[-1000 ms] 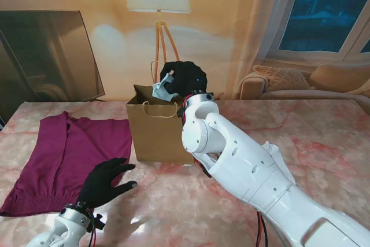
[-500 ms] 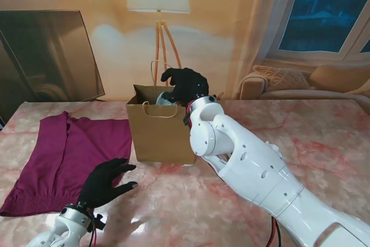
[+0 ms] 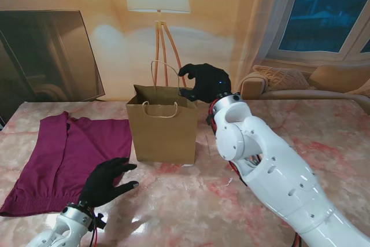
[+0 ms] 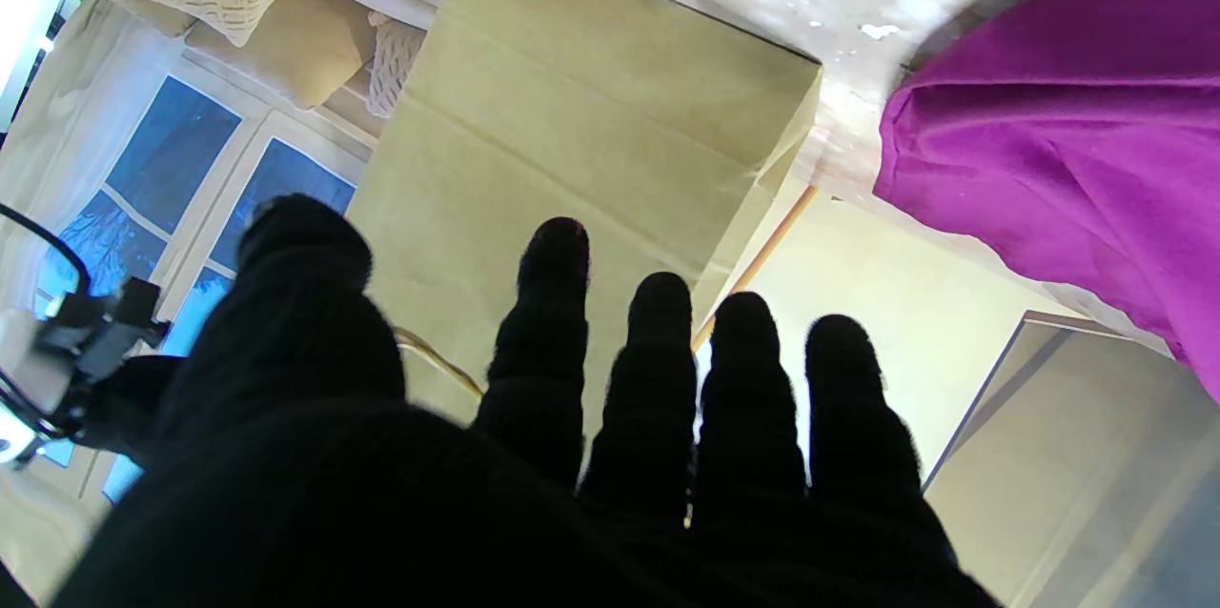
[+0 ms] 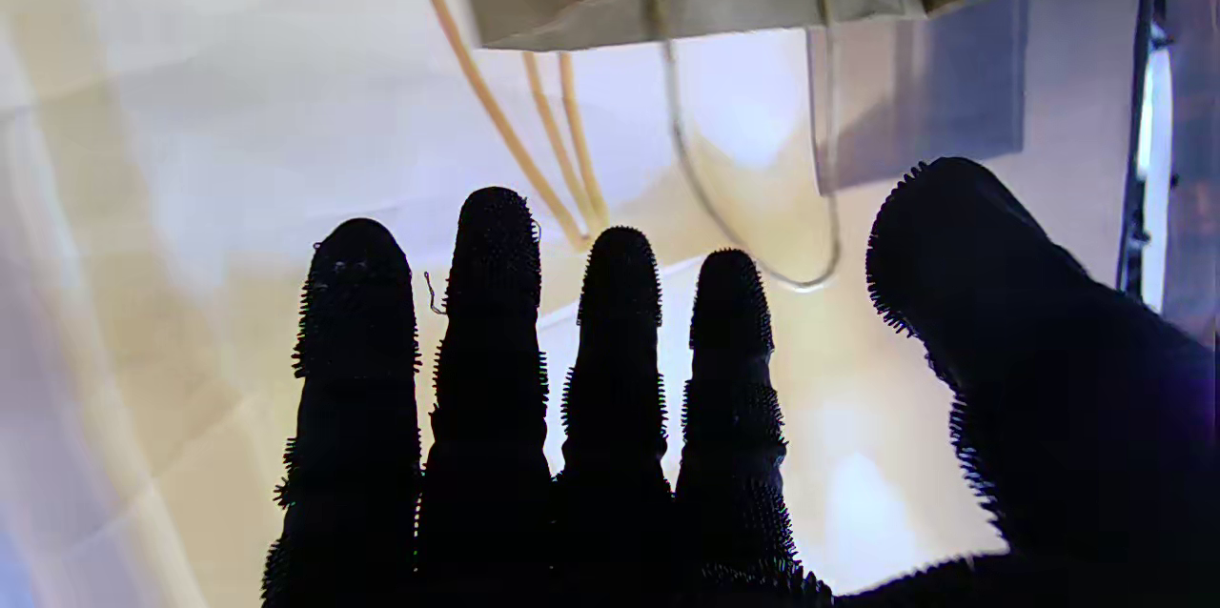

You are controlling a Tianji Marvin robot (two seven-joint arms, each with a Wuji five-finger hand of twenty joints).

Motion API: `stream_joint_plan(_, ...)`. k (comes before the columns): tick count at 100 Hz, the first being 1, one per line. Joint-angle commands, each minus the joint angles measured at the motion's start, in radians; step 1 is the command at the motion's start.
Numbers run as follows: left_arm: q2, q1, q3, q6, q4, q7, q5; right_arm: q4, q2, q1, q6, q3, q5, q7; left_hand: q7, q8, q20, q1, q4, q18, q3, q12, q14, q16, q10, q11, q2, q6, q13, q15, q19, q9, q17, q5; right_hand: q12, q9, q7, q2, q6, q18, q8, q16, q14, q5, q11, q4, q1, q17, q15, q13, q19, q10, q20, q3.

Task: Fold the socks and the shorts into the kraft paper bag

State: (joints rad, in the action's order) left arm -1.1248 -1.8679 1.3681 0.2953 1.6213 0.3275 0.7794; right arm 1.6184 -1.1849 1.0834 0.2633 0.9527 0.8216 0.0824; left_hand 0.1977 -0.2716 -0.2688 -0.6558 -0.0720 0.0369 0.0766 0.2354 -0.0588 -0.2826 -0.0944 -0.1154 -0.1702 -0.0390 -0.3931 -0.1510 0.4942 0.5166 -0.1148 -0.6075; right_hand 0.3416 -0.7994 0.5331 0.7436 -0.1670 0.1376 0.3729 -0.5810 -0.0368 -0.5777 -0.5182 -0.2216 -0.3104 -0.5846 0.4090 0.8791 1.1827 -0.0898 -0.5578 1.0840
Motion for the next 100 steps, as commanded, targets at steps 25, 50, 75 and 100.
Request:
stream_joint_plan(25,0.001,-0.011,-0.001,-0.009,0.030,-0.005,0.007,0.039,0.095,0.187,-0.130,0.219,0.140,-0.080,0.007,-0.016,0.009,-0.018,0.054,-0.019,-0.015,-0.011,0.032,0.012,0.037,0.015,0.017,0.012,0.034,0.017,-0.018,-0.026,0.009,-0.012,-0.015,-0.009,0.004,-0.051,-0.003,-0.003,-0.001,0.036,0.000,-0.021,-0.001,0.073,-0.001,0.017,-0.051,-0.014,-0.076,-0.008,0.012,0.009)
stream_joint_plan(50,0.004,-0.016,-0.002,-0.021,0.054,-0.025,0.012,-0.010,0.125,0.302,-0.239,0.344,0.254,-0.093,0.006,-0.016,0.009,-0.019,0.054,-0.020,-0.014,-0.010,0.033,0.012,0.037,0.015,0.017,0.012,0.034,0.017,-0.017,-0.026,0.008,-0.011,-0.021,-0.041,0.014,-0.077,-0.014,-0.014,0.006,0.049,-0.005,-0.048,0.003,0.077,-0.010,-0.015,-0.056,0.014,-0.098,-0.005,0.034,0.031)
stream_joint_plan(75,0.006,-0.018,-0.007,-0.033,0.067,-0.034,0.018,-0.109,0.139,0.330,-0.263,0.381,0.299,-0.078,0.006,-0.015,0.009,-0.018,0.054,-0.021,-0.013,-0.011,0.033,0.012,0.037,0.015,0.018,0.011,0.034,0.017,-0.018,-0.027,0.009,-0.010,-0.029,-0.069,0.032,-0.100,-0.018,-0.033,0.014,0.066,-0.006,-0.070,-0.004,0.076,-0.050,-0.057,-0.057,0.049,-0.103,0.004,0.063,0.062)
stream_joint_plan(100,0.005,-0.019,-0.011,-0.036,0.068,-0.034,0.015,-0.230,0.147,0.317,-0.254,0.350,0.282,-0.087,0.007,-0.016,0.009,-0.017,0.054,-0.020,-0.013,-0.011,0.032,0.012,0.037,0.015,0.019,0.012,0.034,0.017,-0.018,-0.027,0.009,-0.011,-0.027,-0.141,0.072,-0.094,-0.023,-0.035,0.028,0.057,-0.028,-0.138,-0.038,0.073,-0.074,-0.142,-0.012,0.126,-0.064,0.019,0.083,0.087)
